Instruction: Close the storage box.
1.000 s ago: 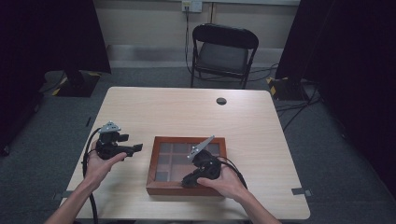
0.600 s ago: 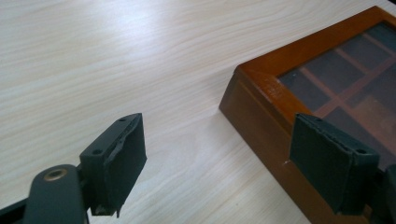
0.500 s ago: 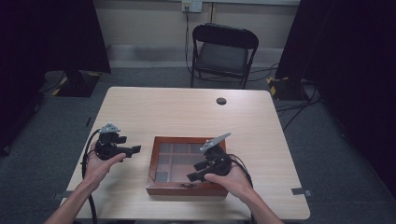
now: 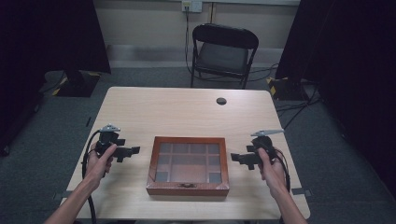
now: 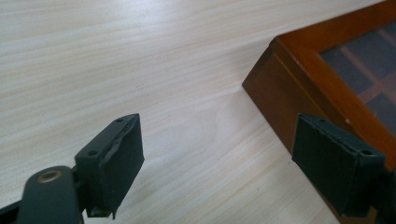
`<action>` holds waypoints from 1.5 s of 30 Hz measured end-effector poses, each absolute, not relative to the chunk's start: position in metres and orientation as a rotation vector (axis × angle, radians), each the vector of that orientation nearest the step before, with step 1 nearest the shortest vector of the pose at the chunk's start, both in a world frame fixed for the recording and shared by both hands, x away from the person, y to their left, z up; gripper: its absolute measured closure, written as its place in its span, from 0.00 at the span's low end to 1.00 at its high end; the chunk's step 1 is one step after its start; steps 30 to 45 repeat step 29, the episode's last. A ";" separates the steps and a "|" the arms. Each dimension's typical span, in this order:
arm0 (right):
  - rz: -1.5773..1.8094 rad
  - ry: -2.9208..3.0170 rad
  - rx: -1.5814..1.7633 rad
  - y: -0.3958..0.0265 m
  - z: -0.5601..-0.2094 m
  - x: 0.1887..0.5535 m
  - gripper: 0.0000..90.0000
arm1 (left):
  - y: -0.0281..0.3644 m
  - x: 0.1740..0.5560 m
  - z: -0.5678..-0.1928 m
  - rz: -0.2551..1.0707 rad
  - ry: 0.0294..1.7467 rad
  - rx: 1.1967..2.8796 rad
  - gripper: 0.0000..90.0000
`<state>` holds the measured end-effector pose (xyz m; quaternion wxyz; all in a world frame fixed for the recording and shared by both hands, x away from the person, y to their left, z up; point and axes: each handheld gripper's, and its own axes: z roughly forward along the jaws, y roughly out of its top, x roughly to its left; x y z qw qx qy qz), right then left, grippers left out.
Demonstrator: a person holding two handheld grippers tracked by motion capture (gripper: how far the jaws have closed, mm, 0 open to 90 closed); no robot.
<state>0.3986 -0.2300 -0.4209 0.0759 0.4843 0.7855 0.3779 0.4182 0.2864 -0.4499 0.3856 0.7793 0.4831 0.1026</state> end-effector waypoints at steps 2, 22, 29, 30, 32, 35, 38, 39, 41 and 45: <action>1.130 2.318 1.489 -0.237 -0.426 0.399 0.16 | 0.286 0.418 -0.452 0.263 1.241 2.006 0.18; 0.795 1.972 1.584 -0.251 -0.499 0.401 0.01 | 0.282 0.417 -0.496 0.508 1.328 2.087 0.08; 0.808 1.966 1.574 -0.252 -0.502 0.402 0.00 | 0.280 0.416 -0.503 0.521 1.261 2.054 0.00; 0.808 1.966 1.574 -0.252 -0.502 0.402 0.00 | 0.280 0.416 -0.503 0.521 1.261 2.054 0.00; 0.808 1.966 1.574 -0.252 -0.502 0.402 0.00 | 0.280 0.416 -0.503 0.521 1.261 2.054 0.00; 0.808 1.966 1.574 -0.252 -0.502 0.402 0.00 | 0.280 0.416 -0.503 0.521 1.261 2.054 0.00; 0.808 1.966 1.574 -0.252 -0.502 0.402 0.00 | 0.280 0.416 -0.503 0.521 1.261 2.054 0.00; 0.808 1.966 1.574 -0.252 -0.502 0.402 0.00 | 0.280 0.416 -0.503 0.521 1.261 2.054 0.00; 0.808 1.966 1.574 -0.252 -0.502 0.402 0.00 | 0.280 0.416 -0.503 0.521 1.261 2.054 0.00; 0.808 1.966 1.574 -0.252 -0.502 0.402 0.00 | 0.280 0.416 -0.503 0.521 1.261 2.054 0.00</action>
